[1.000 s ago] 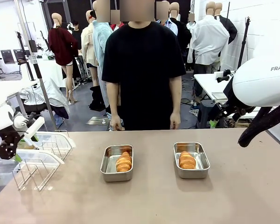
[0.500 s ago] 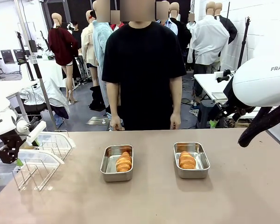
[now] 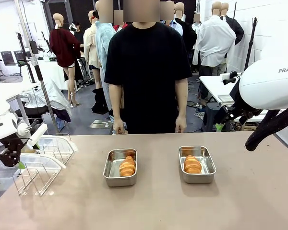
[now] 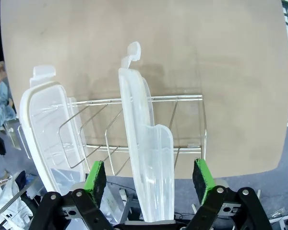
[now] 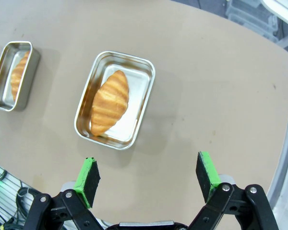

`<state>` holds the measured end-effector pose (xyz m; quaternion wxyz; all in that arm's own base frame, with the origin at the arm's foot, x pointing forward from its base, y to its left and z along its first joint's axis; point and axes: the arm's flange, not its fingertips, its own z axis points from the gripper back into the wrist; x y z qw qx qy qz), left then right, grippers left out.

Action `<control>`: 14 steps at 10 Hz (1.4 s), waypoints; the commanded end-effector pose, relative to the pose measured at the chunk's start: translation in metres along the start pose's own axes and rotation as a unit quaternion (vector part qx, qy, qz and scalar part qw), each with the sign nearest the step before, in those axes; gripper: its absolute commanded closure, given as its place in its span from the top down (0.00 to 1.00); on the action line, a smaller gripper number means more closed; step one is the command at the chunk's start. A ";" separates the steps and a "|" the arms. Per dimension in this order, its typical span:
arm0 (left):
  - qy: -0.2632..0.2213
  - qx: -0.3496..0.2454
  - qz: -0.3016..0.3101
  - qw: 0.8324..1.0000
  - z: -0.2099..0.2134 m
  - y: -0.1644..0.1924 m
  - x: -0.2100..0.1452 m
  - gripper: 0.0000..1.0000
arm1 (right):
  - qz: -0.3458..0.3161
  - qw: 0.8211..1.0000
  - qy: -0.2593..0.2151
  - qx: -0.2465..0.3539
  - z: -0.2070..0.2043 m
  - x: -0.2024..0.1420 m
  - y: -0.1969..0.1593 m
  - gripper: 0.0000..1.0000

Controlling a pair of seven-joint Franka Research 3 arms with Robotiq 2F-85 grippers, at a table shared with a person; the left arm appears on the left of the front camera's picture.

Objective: Place the bread in airtight containers.
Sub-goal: Pick up one Airtight Container lid and hand it to the human.

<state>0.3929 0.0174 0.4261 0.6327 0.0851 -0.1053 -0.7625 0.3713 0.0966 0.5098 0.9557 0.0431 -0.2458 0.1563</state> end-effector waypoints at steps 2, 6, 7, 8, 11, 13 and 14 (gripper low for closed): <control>-0.001 0.011 -0.008 1.000 -0.004 0.000 -0.005 0.38 | 0.001 1.000 0.001 -0.001 0.000 0.000 0.000 1.00; 0.004 0.000 -0.006 1.000 -0.004 0.000 -0.007 0.00 | 0.001 1.000 0.001 -0.001 0.000 0.000 0.000 1.00; 0.007 -0.001 -0.006 1.000 -0.004 0.000 -0.007 0.00 | 0.001 1.000 0.001 -0.001 0.000 0.000 0.000 1.00; 0.008 0.000 -0.007 1.000 -0.002 0.001 -0.007 0.00 | 0.001 1.000 0.001 -0.001 0.000 0.000 0.000 1.00; 0.014 -0.009 -0.009 1.000 -0.001 0.004 -0.008 0.00 | 0.001 1.000 0.001 -0.001 0.000 0.000 0.000 1.00; 0.003 -0.014 -0.003 1.000 0.004 0.008 -0.007 0.00 | 0.001 1.000 0.001 -0.001 0.000 0.000 0.000 1.00; -0.015 -0.018 -0.002 1.000 0.007 0.008 -0.006 0.00 | 0.001 1.000 0.001 -0.001 0.000 0.000 0.000 1.00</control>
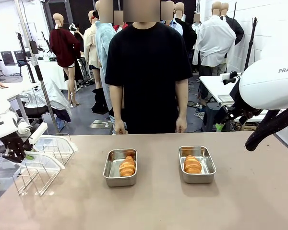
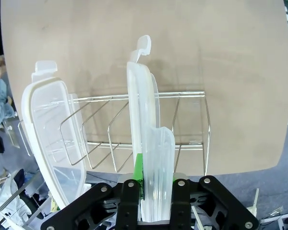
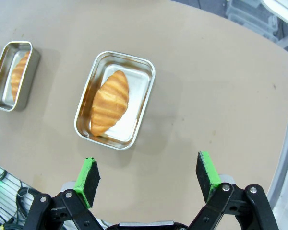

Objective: Place the bread in airtight containers.
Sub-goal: Pick up one Airtight Container lid and hand it to the human.

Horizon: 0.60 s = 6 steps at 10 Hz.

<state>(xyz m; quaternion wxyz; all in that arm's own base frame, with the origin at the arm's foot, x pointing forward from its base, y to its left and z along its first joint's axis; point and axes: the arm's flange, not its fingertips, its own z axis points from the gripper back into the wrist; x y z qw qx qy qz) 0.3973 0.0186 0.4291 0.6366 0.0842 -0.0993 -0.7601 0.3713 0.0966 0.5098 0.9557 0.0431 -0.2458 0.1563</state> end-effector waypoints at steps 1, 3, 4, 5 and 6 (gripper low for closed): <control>0.004 0.003 -0.004 1.000 -0.001 -0.001 0.000 0.00 | 0.001 1.000 0.001 -0.001 0.000 0.000 0.000 1.00; 0.004 0.003 -0.004 1.000 -0.001 -0.001 0.000 0.00 | 0.001 1.000 0.001 -0.001 0.000 0.000 0.000 1.00; 0.001 0.000 -0.002 1.000 0.001 0.001 0.002 0.00 | 0.001 1.000 0.001 -0.001 0.000 0.000 0.000 1.00; 0.016 -0.007 -0.002 1.000 0.014 -0.001 -0.001 0.00 | 0.001 1.000 0.001 -0.001 0.000 0.000 0.000 1.00; 0.033 -0.013 0.000 0.999 0.035 -0.003 -0.001 0.00 | 0.001 1.000 0.001 -0.001 0.000 0.000 0.000 1.00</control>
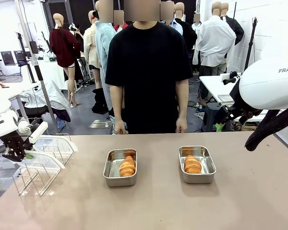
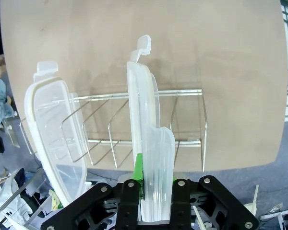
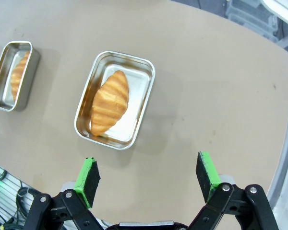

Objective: Place the bread in airtight containers.
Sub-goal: Pick up one Airtight Container lid and hand it to the human.

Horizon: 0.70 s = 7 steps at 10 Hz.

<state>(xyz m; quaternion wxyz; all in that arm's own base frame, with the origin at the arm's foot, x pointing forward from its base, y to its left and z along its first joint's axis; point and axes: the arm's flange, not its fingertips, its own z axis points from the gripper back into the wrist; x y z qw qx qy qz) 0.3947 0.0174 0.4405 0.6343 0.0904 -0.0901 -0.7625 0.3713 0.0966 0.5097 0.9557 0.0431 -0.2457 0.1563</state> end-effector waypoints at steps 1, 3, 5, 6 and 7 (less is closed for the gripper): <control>0.032 -0.005 0.003 0.999 0.046 -0.005 -0.005 0.00 | 0.001 1.000 0.001 -0.001 0.000 0.000 0.000 1.00; 0.023 0.013 -0.012 1.000 0.087 -0.012 -0.004 0.00 | 0.001 1.000 0.001 -0.001 0.000 0.000 0.000 1.00; 0.018 0.032 -0.028 0.999 0.111 -0.014 -0.003 0.00 | 0.001 1.000 0.001 -0.001 0.000 0.000 0.000 1.00; 0.018 0.040 -0.033 0.998 0.122 -0.015 -0.006 0.00 | 0.001 1.000 0.001 -0.001 0.000 0.000 0.000 1.00; 0.008 0.055 -0.047 0.997 0.134 -0.018 -0.007 0.00 | 0.001 1.000 0.001 -0.001 0.000 0.000 0.000 1.00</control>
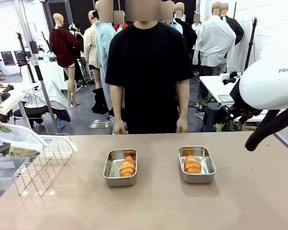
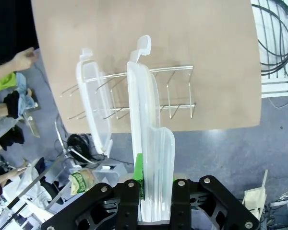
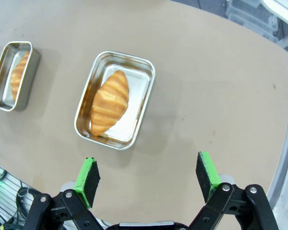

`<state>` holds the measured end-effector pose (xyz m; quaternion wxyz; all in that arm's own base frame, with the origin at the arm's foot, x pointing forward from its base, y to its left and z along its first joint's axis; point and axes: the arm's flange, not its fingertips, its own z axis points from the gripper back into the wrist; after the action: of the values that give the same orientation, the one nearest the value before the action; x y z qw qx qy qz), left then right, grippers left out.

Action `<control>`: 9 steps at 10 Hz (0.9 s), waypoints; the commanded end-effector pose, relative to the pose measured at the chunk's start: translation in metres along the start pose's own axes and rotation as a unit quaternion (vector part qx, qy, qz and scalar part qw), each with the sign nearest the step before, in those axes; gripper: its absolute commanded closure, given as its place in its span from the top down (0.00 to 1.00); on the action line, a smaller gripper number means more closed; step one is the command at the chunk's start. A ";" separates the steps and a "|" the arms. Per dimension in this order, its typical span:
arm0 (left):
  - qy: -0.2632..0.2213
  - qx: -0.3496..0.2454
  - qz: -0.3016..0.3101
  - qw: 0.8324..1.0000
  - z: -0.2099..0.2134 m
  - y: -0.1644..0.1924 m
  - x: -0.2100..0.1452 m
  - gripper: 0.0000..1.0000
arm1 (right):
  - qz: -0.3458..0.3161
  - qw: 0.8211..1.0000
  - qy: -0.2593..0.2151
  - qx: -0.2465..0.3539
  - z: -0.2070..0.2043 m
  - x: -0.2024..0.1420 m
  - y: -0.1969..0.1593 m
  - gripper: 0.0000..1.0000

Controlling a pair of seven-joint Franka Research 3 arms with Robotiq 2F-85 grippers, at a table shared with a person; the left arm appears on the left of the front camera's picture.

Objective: Place the bread in airtight containers.
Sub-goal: Pick up one Airtight Container lid and hand it to the human.

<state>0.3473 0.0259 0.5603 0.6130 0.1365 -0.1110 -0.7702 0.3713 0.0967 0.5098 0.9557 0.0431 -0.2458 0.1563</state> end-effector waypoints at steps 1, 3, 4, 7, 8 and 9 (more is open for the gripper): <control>-0.021 0.032 -0.031 0.999 0.019 -0.002 -0.004 0.00 | 0.001 1.000 0.001 -0.001 0.000 0.000 0.000 1.00; -0.094 0.087 -0.052 0.990 0.037 0.003 0.009 0.00 | 0.001 1.000 0.001 -0.001 0.000 0.000 0.000 1.00; -0.112 0.130 -0.062 0.983 0.046 0.010 0.019 0.00 | 0.001 1.000 0.001 -0.001 0.000 0.000 0.000 1.00; -0.091 0.248 -0.104 0.959 0.062 0.052 0.060 0.00 | 0.001 1.000 0.001 -0.001 0.000 0.000 0.000 1.00; -0.082 0.283 -0.122 0.948 0.060 0.072 0.081 0.00 | 0.001 1.000 0.001 -0.001 0.000 0.000 0.000 1.00; -0.073 0.300 -0.145 0.940 0.056 0.088 0.101 0.00 | 0.001 1.000 0.001 -0.001 0.000 0.000 0.000 1.00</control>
<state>0.3621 -0.0801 0.6407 0.4424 0.2537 -0.3513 -0.7852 0.3712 0.0971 0.5099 0.9556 0.0429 -0.2460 0.1568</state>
